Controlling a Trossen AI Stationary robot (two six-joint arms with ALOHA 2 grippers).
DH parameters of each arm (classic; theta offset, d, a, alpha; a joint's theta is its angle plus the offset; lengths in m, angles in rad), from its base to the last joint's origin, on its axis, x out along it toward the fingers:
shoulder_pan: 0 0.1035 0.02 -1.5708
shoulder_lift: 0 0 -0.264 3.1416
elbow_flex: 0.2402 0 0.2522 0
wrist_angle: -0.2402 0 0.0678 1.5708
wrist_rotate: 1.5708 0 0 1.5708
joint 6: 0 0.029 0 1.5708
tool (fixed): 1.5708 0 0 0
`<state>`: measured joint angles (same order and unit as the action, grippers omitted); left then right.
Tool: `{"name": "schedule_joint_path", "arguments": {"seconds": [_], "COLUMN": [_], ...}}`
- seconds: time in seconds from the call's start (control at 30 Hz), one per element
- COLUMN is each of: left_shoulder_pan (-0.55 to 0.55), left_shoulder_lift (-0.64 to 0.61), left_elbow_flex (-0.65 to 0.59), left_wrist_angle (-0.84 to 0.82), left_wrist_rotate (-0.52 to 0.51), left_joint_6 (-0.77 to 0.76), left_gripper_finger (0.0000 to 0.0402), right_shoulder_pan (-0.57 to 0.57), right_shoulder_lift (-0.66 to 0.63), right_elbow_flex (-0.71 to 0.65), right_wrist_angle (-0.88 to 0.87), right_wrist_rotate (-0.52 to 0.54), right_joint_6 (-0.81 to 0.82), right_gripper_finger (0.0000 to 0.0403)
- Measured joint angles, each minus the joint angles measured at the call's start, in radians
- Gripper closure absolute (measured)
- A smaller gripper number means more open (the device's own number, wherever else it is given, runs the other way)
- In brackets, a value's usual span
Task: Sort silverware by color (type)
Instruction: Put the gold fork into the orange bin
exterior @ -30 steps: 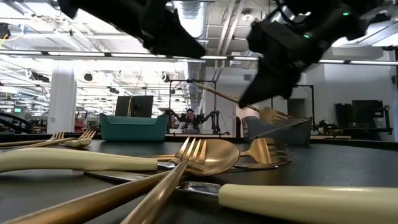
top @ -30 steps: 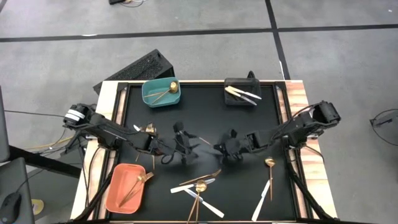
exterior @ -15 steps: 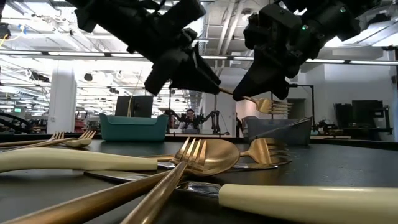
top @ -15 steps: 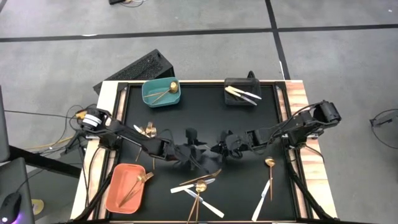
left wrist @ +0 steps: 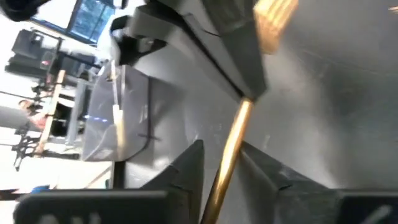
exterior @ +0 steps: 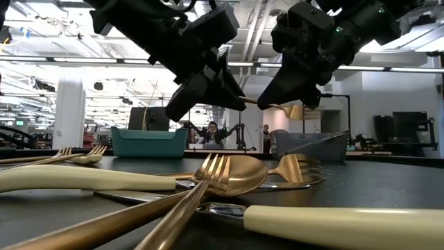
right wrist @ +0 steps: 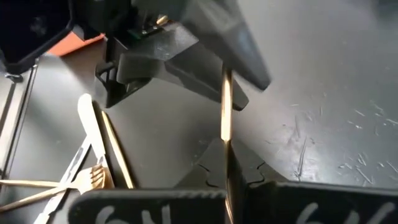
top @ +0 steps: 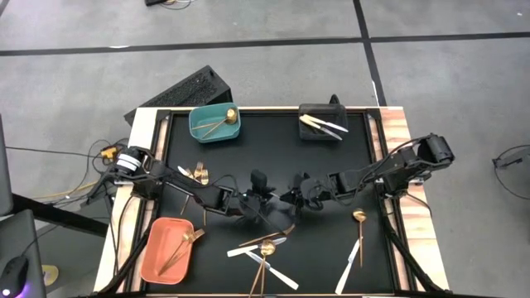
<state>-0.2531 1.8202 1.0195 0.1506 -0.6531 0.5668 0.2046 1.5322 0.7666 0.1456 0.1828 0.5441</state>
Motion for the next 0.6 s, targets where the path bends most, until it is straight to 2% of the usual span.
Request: {"name": "schedule_joint_path", "arguments": {"seconds": [0.13, 0.23, 0.4, 0.5, 0.6], "left_shoulder_pan": [0.002, 0.005, 0.003, -0.023, -0.080], "left_shoulder_lift": [0.001, 0.001, -0.002, -0.009, -0.031], "left_elbow_flex": [-0.001, 0.000, 0.001, 0.001, 0.000], "left_wrist_angle": [-0.044, -0.072, -0.141, -0.178, -0.308], "left_wrist_rotate": [0.057, 0.062, 0.050, 0.007, -0.056], "left_joint_6": [-0.092, -0.200, -0.459, -0.612, -0.777], "left_gripper_finger": [0.0389, 0.0390, 0.0391, 0.0391, 0.0391], "right_shoulder_pan": [-0.017, -0.023, -0.005, 0.018, 0.041], "right_shoulder_lift": [0.000, 0.000, 0.000, 0.000, 0.000], "right_elbow_flex": [0.000, 0.000, 0.000, 0.001, 0.001], "right_wrist_angle": [0.003, 0.045, 0.206, 0.296, 0.350], "right_wrist_rotate": [-0.002, 0.058, 0.149, 0.202, 0.264], "right_joint_6": [-0.010, -0.009, -0.111, -0.199, -0.278], "right_gripper_finger": [0.0376, 0.0352, 0.0312, 0.0290, 0.0272]}}
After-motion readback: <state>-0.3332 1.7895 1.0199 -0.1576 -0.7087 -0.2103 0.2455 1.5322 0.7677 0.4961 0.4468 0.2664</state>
